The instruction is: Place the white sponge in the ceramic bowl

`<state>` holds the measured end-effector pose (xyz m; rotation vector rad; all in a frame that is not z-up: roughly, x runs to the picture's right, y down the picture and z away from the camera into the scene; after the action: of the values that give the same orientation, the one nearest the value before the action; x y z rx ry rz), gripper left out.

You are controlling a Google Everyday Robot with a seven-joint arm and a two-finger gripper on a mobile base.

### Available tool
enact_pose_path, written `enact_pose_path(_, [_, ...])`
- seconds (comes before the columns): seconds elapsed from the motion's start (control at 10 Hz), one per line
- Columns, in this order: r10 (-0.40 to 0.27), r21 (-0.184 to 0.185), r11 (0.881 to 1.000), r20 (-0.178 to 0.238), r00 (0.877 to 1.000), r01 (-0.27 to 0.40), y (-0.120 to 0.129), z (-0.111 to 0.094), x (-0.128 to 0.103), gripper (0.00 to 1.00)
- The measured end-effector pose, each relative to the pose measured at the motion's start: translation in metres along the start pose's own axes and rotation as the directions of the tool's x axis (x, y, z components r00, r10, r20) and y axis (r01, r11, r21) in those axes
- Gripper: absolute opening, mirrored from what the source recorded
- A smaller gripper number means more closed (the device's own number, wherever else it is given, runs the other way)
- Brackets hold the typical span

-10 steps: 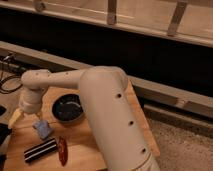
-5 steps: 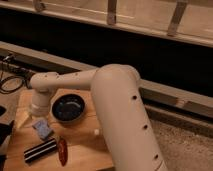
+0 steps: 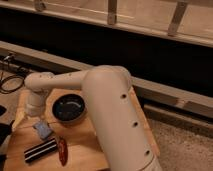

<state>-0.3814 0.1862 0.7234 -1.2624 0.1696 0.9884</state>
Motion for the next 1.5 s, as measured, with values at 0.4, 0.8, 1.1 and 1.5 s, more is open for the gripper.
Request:
enact_pose_path(0.4, [0.029,0.006,1.0,-0.035,0.999,-0.029,-0.021,0.004,0.002,0.83])
enact_pose_path(0.8, [0.026,0.06,0.998,-0.073,0.997,-0.021,-0.036,0.006,-0.007,0.83])
enact_pose_path(1.1, [0.002,0.111,0.994,-0.072,0.997,0.006,-0.047,0.012,-0.012,0.83])
enact_pose_path(1.5, [-0.037,0.192,0.981,-0.029,0.999,0.042,-0.051,0.021,-0.023,0.83])
